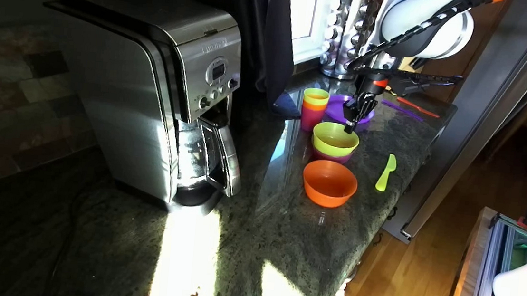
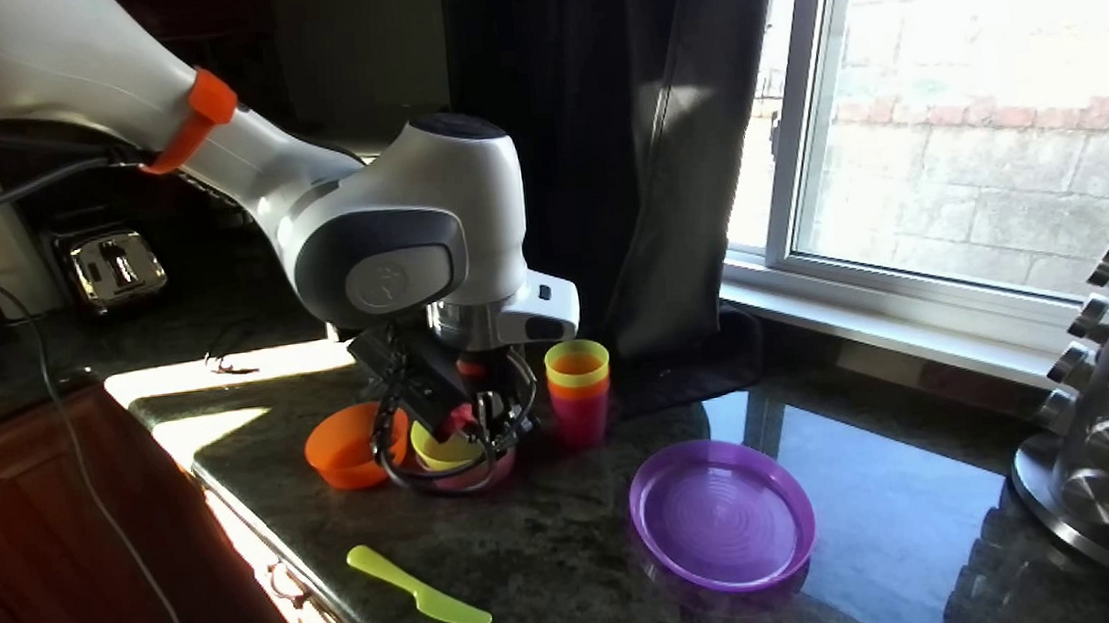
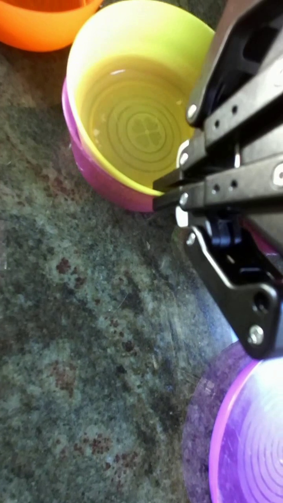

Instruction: Unstack the bowls

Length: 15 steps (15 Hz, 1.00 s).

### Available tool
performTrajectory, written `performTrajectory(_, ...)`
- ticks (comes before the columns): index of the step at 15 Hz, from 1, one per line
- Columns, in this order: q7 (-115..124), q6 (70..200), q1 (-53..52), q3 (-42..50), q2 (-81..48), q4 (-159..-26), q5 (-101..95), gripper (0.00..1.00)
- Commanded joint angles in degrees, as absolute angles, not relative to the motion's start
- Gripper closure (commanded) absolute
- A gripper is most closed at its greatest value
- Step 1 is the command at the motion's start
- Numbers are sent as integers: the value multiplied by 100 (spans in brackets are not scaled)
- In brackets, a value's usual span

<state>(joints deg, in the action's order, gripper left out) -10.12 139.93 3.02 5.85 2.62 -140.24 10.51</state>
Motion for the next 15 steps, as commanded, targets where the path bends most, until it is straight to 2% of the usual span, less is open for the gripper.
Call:
performTrajectory(1, -1361, 13933, 325, 578, 511, -14161, 1418, 99)
performTrajectory(11, -2560, 13914, 277, 680, 573, -14144, 2573, 99)
performTrajectory(15, -2496, 13908, 325, 687, 430, -14119, 2362, 99)
